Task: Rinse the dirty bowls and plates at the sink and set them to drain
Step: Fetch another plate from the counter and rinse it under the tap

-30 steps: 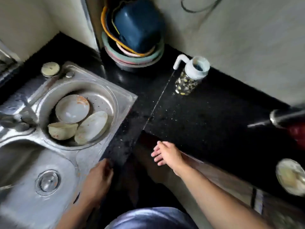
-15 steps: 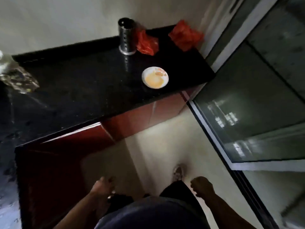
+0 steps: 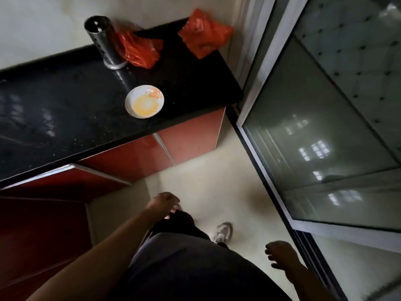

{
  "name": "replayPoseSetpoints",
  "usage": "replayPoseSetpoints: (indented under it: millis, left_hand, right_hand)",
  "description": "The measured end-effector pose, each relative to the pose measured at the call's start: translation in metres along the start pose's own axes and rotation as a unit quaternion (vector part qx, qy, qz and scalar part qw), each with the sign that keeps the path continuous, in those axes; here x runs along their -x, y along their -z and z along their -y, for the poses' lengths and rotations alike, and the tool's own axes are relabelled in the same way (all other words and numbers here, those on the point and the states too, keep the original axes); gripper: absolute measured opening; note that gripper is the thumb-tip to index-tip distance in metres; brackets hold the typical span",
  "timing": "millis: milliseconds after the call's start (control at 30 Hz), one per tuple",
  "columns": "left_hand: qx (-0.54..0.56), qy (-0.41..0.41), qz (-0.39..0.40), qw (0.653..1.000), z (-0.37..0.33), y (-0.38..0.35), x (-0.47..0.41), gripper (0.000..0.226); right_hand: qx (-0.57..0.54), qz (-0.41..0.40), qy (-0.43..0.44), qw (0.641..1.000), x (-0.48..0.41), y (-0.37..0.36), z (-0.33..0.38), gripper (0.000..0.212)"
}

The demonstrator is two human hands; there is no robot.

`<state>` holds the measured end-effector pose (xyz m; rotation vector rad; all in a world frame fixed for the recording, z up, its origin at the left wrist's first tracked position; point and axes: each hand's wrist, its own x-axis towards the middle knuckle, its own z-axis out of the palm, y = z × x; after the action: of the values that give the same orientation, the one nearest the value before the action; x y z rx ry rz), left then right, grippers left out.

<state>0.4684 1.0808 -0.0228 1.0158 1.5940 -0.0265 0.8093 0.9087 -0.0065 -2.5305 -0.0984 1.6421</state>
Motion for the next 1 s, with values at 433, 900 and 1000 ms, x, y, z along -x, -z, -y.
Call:
replayPoseSetpoints:
  millis: [433,900,1000]
  left_hand:
    - [0.129,0.185,-0.132,0.965,0.01,0.046,-0.079,0.019]
    - [0.198,0.115,-0.438,0.87,-0.178,0.191,-0.176,0.033]
    - [0.193,0.145,-0.429,0.871,-0.187,0.194,-0.186,0.029]
  right_hand:
    - [0.21,0.126,0.286,0.927,-0.019,-0.058,0.337,0.018]
    - [0.335,0.239,0.389,0.825,-0.009,-0.186,0.601,0.049]
    - [0.374,0.264,0.375,0.806,-0.005,-0.22,0.621,0.053]
